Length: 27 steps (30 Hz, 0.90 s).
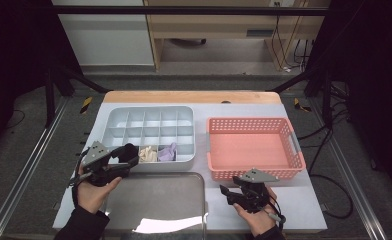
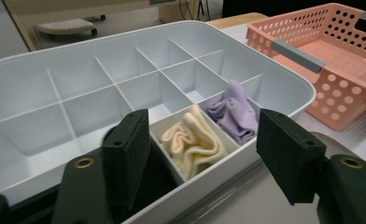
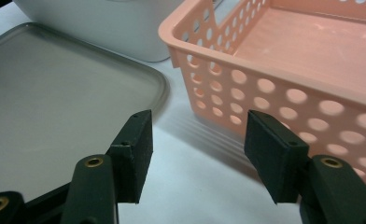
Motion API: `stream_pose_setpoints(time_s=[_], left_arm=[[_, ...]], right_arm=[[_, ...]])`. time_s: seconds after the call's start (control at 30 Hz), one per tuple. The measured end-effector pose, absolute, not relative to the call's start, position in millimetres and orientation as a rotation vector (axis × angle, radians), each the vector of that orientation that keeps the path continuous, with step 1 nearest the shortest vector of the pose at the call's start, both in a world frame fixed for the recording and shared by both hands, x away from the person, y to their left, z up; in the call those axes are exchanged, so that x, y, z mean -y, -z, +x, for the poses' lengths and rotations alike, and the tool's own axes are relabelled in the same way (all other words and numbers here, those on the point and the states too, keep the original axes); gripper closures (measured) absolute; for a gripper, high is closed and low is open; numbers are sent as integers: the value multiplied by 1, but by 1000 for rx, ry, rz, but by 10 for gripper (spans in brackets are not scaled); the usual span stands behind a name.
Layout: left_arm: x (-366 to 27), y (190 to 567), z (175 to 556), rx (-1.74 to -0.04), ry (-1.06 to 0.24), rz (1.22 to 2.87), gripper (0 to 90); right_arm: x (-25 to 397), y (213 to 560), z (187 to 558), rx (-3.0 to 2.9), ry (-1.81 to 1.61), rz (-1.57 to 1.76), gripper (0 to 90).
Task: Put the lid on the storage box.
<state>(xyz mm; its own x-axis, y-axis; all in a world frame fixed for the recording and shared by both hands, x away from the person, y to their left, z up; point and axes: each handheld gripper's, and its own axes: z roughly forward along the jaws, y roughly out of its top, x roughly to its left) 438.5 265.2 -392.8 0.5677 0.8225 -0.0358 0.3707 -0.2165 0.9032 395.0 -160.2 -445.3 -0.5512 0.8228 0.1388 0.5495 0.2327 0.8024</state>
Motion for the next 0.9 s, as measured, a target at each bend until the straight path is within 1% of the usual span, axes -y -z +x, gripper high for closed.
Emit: stream_pose_setpoints(time_s=[0.27,0.37,0.47,0.67,0.9], left_arm=[[-294,382,453,-979,-582,1779,343],[-303,377,459,-986,-607,1777,343],[-311,375,458,-1021,-599,1742,345],[-319,383,434,-1045,-611,1762,347],[-338,410,402,-1108,-559,1758,346]], right_arm=[[146,445,399,-2221,-1234,1255,421],[143,444,400,-2222,-1241,1247,421],[141,442,401,-2224,-1245,1243,422],[136,441,399,-2233,-1239,1214,430],[134,440,394,-2243,-1256,1203,431]])
